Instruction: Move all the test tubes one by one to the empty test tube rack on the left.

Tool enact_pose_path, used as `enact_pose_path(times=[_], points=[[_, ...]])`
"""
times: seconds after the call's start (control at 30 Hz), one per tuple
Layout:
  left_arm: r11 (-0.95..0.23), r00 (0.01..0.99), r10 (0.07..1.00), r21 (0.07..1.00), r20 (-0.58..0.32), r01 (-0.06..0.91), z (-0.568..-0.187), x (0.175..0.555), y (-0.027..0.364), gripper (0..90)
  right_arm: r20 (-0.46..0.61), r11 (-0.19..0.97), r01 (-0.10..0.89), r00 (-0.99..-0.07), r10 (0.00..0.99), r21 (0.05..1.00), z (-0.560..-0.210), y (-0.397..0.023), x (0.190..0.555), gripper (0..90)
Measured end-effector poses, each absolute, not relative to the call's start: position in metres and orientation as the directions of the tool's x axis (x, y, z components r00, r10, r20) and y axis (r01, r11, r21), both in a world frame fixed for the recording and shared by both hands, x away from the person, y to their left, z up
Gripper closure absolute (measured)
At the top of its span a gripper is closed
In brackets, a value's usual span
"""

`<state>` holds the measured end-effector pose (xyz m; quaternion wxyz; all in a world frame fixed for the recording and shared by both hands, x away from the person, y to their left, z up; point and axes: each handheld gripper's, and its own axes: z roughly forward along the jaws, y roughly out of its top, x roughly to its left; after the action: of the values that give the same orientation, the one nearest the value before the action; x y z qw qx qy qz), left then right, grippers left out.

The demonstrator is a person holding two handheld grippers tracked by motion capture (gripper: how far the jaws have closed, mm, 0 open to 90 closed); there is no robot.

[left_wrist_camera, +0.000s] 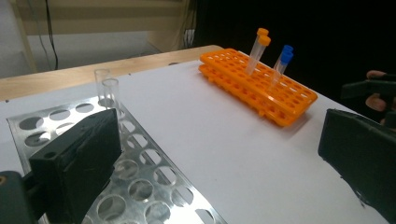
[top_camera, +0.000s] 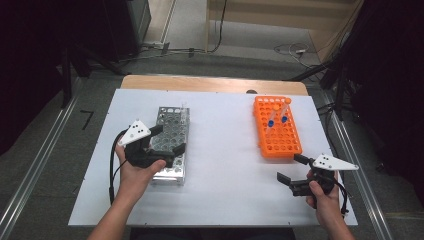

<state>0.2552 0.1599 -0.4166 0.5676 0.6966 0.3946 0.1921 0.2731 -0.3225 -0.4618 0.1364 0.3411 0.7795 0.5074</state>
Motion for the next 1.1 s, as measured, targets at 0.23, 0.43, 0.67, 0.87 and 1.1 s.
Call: enact_pose_path(times=[0.23,0.43,0.67,0.87,1.1], points=[[-0.018,0.626,0.751,0.94,-0.212,0.341,-0.431,0.231,0.162,0.0,0.12,0.262,0.391,-0.726,0.677,0.882,-0.46,-0.321,0.277,0.0],[-0.023,0.632,0.745,0.937,-0.216,0.347,-0.442,0.215,0.164,0.0,0.124,0.251,0.389,-0.722,0.681,0.886,-0.456,-0.32,0.282,0.0],[-0.013,0.613,0.756,0.93,-0.231,0.367,-0.451,0.206,0.171,0.0,0.157,0.18,0.403,-0.673,0.723,0.897,-0.447,-0.322,0.291,6.8],[-0.01,0.6,0.765,0.928,-0.233,0.372,-0.453,0.206,0.175,0.0,0.139,0.163,0.408,-0.615,0.776,0.898,-0.447,-0.325,0.312,23.8],[-0.011,0.603,0.763,0.927,-0.235,0.375,-0.455,0.207,0.174,0.0,0.1,0.182,0.409,-0.578,0.81,0.894,-0.454,-0.324,0.345,39.4]])
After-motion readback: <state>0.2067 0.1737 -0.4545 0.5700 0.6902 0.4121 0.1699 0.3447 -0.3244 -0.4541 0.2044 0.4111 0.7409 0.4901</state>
